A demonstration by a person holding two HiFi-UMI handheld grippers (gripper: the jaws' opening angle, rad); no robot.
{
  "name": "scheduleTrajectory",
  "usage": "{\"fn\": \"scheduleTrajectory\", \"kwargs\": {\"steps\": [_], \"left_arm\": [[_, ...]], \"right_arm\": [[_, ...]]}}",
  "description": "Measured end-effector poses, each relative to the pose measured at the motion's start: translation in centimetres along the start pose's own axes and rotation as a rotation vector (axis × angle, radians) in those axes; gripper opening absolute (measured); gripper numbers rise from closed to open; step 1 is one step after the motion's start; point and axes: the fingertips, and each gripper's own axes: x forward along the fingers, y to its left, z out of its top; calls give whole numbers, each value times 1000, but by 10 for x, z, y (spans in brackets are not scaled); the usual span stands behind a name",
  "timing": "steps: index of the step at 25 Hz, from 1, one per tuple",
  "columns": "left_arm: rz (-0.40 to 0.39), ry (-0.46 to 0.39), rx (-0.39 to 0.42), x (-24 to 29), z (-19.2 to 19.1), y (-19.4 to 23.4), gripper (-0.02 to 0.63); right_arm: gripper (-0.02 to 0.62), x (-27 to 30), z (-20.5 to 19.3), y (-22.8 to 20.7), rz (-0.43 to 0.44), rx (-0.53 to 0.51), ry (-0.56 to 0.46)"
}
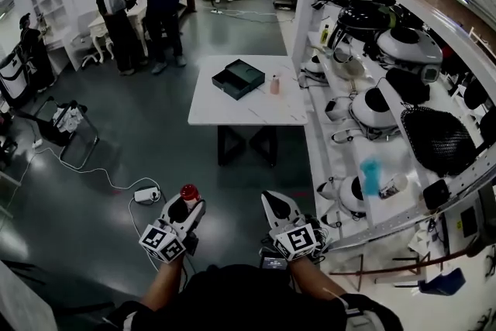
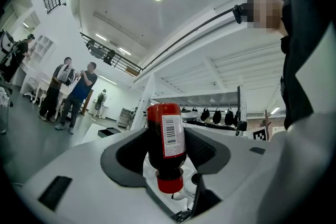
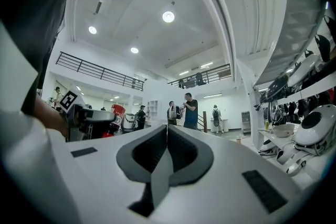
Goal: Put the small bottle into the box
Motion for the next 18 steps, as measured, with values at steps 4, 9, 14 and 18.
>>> {"fn": "scheduleTrajectory", "kwargs": {"steps": [4,9,14,18], "left_arm": [[21,13,6,-5,-11,-9,233],[40,25,0,-4,-18,-13,233],[56,33,-23,4,-27,-2,233],[60,35,-37,21,-29,17,233]], "right_arm": [[32,-11,-10,-6,4,14,4],[32,-12,-12,-4,33,-4,7],[32,0,-26,-10,48,13,36],[32,24,-33,-25,55,17,60]]}}
